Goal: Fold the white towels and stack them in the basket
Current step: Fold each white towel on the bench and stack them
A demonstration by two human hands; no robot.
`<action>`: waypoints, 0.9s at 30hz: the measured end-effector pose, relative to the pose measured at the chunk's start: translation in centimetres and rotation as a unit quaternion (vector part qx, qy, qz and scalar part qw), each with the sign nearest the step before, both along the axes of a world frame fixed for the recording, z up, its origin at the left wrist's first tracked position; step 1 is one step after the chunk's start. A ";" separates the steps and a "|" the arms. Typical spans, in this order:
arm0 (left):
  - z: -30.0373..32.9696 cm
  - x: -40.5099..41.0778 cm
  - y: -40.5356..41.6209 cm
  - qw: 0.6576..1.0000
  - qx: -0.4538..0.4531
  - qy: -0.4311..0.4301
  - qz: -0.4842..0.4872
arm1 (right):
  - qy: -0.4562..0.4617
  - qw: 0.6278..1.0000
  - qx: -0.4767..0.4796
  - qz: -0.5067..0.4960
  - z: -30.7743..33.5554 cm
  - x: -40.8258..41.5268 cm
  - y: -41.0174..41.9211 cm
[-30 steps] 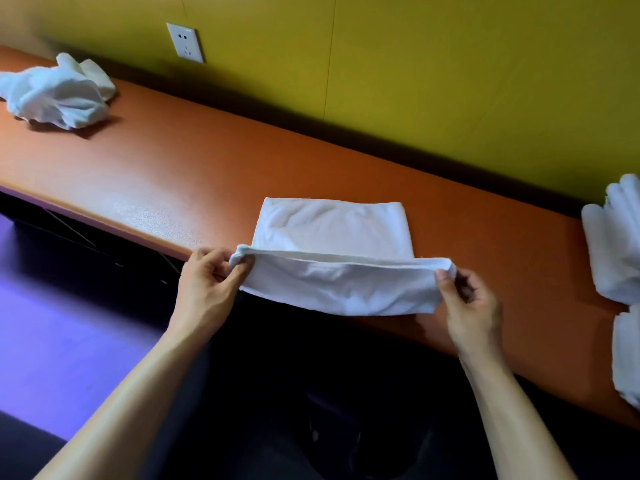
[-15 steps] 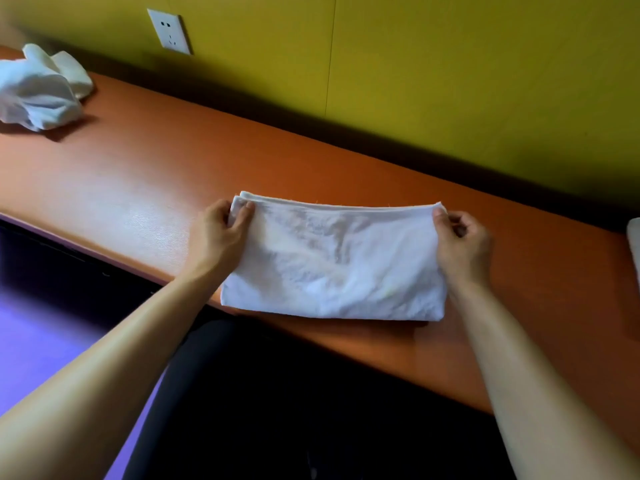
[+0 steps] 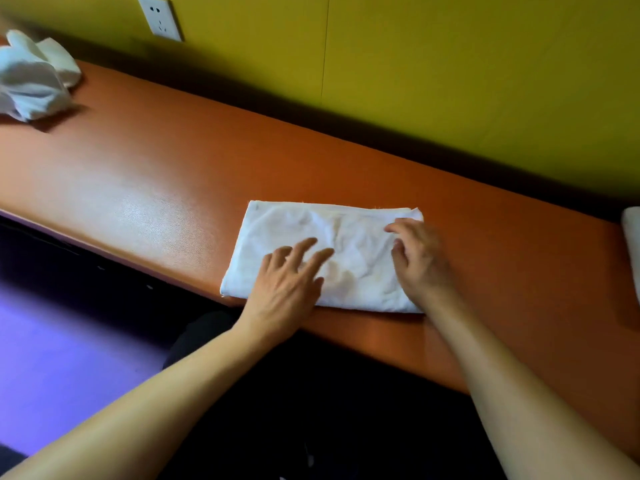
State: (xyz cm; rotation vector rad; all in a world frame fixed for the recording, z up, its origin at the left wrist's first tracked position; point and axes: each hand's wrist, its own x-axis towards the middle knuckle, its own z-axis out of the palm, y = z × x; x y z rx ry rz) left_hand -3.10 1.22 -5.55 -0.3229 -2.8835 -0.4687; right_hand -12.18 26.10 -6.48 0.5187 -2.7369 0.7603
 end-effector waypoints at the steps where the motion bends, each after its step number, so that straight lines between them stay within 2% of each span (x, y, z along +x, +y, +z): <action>1: -0.1 0.6 0.8 0.999 -0.015 -0.009 -0.029 | -0.029 0.997 0.063 0.034 -0.2 -0.1 0.1; 3: -0.4 1.5 1.8 0.996 -0.042 -0.026 -0.070 | -0.102 0.983 0.143 0.051 -0.4 -0.1 0.4; 5: -0.8 1.9 2.0 0.994 -0.051 -0.047 -0.080 | -0.123 0.982 0.143 0.032 -0.6 0.8 0.9; 10: -1.4 1.5 1.7 0.993 -0.069 -0.073 -0.069 | -0.088 0.976 0.170 -0.106 -0.6 6.6 0.5; 14: -1.1 0.8 2.9 0.992 -0.084 -0.075 -0.060 | -0.041 0.970 0.173 -0.167 -0.3 12.3 -0.5; 21: -1.6 -1.5 4.4 0.986 -0.103 -0.086 -0.102 | -0.049 0.964 0.208 -0.160 -0.1 16.1 -1.7; 24: -0.7 -0.5 4.8 0.991 -0.089 -0.050 -0.085 | -0.051 0.966 0.201 -0.153 0.0 16.1 -1.4; 27: 0.1 2.8 4.9 0.992 -0.062 -0.006 -0.111 | -0.074 0.973 0.173 -0.133 0.0 16.8 -0.8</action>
